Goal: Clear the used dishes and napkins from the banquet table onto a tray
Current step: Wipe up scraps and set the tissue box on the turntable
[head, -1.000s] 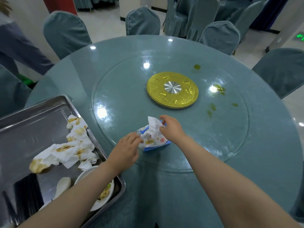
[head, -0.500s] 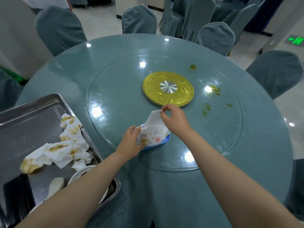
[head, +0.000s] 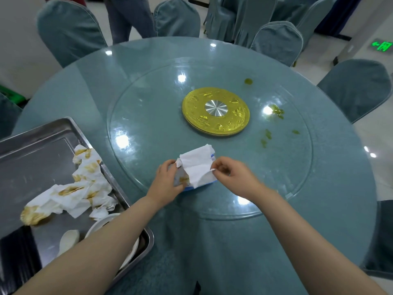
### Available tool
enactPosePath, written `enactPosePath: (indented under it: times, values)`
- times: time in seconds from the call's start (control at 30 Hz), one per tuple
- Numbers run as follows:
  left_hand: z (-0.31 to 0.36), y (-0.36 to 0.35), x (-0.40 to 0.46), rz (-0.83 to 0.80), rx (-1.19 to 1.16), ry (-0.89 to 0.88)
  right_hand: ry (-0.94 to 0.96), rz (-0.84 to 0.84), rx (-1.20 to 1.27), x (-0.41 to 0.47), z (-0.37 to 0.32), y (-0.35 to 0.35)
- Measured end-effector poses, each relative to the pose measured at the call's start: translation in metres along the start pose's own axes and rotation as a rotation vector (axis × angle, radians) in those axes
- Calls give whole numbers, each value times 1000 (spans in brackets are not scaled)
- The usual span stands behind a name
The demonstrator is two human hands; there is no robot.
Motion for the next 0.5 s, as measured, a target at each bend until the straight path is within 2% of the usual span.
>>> enactPosePath:
  times: [0.1,0.27,0.5]
  values:
    - [5,1,0,3,40,-22,-43,27,-39,7,13,-3]
    - [3,0,0,-12,32,-22,-1,71,-219,44,4,3]
    - [9,2,-3,6,76,-63,-107,-253,-477,95,5,-28]
Point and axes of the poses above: each hand's wrist, its own x-axis towards the middle knuckle, its own y-axis out of the back of the hand, z = x × y, the point moved 10 cm from there along x, towards the middle knuckle, and after that the axes turned 8 degrees about -z, right-handed, at the moved point
